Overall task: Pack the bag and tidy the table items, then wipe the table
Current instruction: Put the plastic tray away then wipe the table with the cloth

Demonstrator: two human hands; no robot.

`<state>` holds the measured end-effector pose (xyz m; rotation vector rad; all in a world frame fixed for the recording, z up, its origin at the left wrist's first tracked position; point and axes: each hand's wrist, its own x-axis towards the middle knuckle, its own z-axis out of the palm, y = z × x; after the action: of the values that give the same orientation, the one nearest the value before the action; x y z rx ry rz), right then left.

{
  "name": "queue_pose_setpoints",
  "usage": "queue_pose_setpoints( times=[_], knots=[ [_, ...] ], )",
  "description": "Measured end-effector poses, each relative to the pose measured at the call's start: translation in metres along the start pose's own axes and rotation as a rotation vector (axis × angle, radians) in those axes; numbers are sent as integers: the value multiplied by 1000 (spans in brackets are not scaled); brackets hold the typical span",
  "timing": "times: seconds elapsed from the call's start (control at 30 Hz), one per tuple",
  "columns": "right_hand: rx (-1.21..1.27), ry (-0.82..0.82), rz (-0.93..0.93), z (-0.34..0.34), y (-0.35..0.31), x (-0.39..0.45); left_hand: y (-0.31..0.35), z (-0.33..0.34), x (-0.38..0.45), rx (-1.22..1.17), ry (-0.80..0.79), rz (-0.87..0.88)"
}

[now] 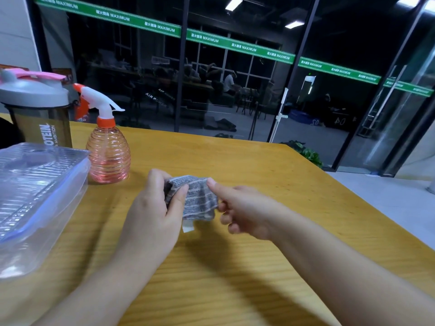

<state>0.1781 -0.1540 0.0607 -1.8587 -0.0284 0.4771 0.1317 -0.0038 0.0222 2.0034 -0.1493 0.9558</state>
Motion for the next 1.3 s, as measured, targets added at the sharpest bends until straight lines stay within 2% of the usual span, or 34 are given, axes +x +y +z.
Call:
queue_pose_setpoints(
  times=[0.07,0.13,0.2,0.3,0.47,0.53,0.6,0.7,0.9,1.03,1.07,1.1,1.23,1.3],
  knots=[
    [105,-226,137,4,-2,-6,0,-1,-1,15,-2,38],
    [143,-395,184,7,-5,-8,-1,-1,-2,6,-37,73],
    [218,-467,167,9,-7,-7,-2,-1,-2,-5,-107,112],
    [299,-448,89,11,-10,-5,-5,2,-3,-14,-265,182],
    [319,-309,20,5,-4,9,-10,6,-1,79,-458,190],
    [298,-167,-26,0,-9,17,-16,10,-4,165,-500,217],
    [182,0,-94,-15,-20,31,-19,10,-4,236,-513,168],
    [-83,188,-126,-46,-43,56,-24,5,1,321,-463,97],
    [-486,319,-26,-85,-65,105,-40,1,10,470,-391,-34],
    [-772,455,51,-88,-74,155,-50,-2,14,509,-342,-120],
    [-1002,511,1,-86,-73,168,-53,-2,15,511,-324,-132],
    [-1093,568,-39,-82,-72,176,-55,-2,15,521,-310,-143],
    [-1049,728,-190,-75,-48,221,-60,-1,14,540,-314,-173],
    [-1134,722,-232,-66,-35,239,-61,-1,14,528,-306,-173]
  ],
)
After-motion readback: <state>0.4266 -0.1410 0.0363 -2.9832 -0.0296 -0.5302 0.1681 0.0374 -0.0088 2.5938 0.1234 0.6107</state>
